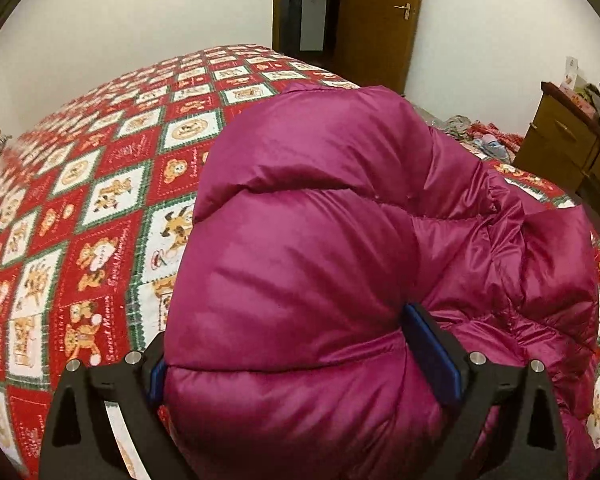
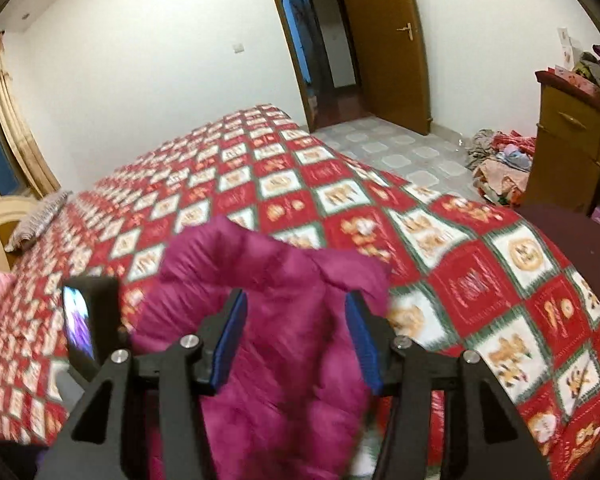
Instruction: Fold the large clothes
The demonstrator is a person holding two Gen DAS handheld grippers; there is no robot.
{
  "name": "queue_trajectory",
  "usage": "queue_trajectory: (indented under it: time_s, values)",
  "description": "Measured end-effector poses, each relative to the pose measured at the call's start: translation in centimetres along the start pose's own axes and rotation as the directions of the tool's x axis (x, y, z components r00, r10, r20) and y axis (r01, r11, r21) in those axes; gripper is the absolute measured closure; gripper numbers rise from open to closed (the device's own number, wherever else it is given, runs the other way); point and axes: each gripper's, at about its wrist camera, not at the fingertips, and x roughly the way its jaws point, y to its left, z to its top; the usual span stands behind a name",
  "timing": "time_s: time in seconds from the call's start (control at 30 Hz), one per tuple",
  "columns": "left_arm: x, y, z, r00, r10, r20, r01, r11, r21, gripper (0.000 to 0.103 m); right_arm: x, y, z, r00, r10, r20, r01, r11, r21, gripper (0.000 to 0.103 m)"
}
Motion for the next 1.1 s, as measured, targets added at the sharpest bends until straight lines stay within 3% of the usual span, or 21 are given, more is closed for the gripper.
queue_trajectory:
  time_s: [0.1, 0.17, 0.3, 0.43, 0.63, 0.73, 0.8, 1.1]
  values:
    - [-0.1, 0.1, 0.0, 1.0, 0.006, -0.001, -0.006, 1.0, 0.005, 0.004, 4.4, 1.2, -0.1, 0.991, -0.113, -0.066, 0.11, 0.993, -0.047, 0.066]
    - [-0.2, 0.0, -0.1, 1.0, 0.009, 0.005, -0.009, 1.0, 0.009, 0.004, 6.7, 0.8, -1.3, 0.975, -0.2, -0.099, 0.197, 0.98, -0.032, 0.07]
    - [-0.2, -0.2, 0.1, 1.0, 0.019, 0.012, -0.019, 1.0, 0.022, 0.004, 8.6, -1.1, -3.4, 0.958, -0.26, -0.121, 0.267, 0.962, 0.049, 0.07]
    - [-0.5, -0.1, 0.4, 1.0, 0.026, 0.011, -0.026, 0.999, 0.033, 0.004, 10.0, -1.9, -4.7, 0.956, -0.269, -0.113, 0.277, 0.959, 0.061, 0.07]
    - [-3.4, -0.2, 2.6, 0.985, 0.075, 0.152, -0.09, 0.992, 0.091, 0.005, 10.3, -1.7, -5.3, 0.96, -0.273, -0.06, 0.275, 0.961, 0.034, 0.07]
    - [-1.2, -0.1, 3.5, 0.986, 0.124, 0.11, -0.134, 0.987, 0.092, 0.005, 10.5, -2.0, -5.2, 0.964, -0.261, -0.058, 0.263, 0.964, 0.042, 0.07]
    - [0.6, 0.2, 3.4, 0.992, 0.113, 0.063, -0.118, 0.99, 0.08, 0.004, 10.9, -2.0, -5.2, 0.966, -0.253, -0.058, 0.256, 0.966, 0.039, 0.07]
    - [2.0, -0.4, 2.1, 0.99, 0.111, 0.085, -0.119, 0.988, 0.099, 0.004, 11.2, -2.2, -5.2, 0.972, -0.23, -0.051, 0.233, 0.971, 0.05, 0.07]
